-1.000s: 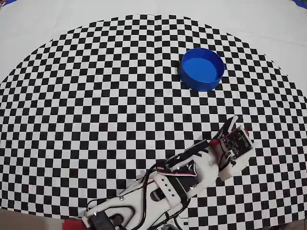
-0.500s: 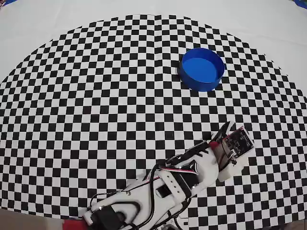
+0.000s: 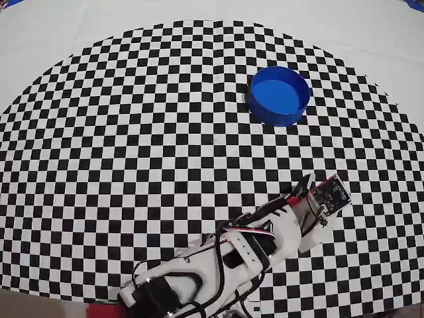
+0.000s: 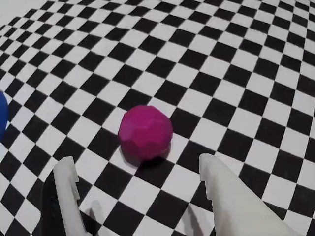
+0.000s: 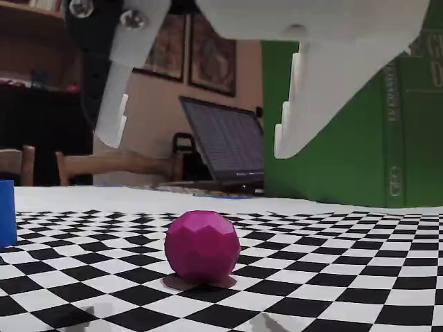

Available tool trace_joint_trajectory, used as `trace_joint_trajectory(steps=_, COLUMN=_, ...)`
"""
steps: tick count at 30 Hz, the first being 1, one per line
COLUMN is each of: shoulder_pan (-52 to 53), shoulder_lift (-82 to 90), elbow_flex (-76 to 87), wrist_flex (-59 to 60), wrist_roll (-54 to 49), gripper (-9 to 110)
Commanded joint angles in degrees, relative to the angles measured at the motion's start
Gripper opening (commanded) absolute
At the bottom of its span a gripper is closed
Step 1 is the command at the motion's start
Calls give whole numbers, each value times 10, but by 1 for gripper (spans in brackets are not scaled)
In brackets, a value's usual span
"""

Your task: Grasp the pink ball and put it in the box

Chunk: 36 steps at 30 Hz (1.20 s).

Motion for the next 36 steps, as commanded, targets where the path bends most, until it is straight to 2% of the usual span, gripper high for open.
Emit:
trace_joint_trajectory(steps=1, shoulder_pan=-3, shoulder_lift=-13, elbow_flex=-33, wrist_flex=-10, wrist_roll=-6, gripper=29)
trace_joint_trajectory(steps=36, shoulder_pan=1, shoulder_lift=-152, elbow_flex=-120, wrist_flex=-20, wrist_roll=-7, gripper=29)
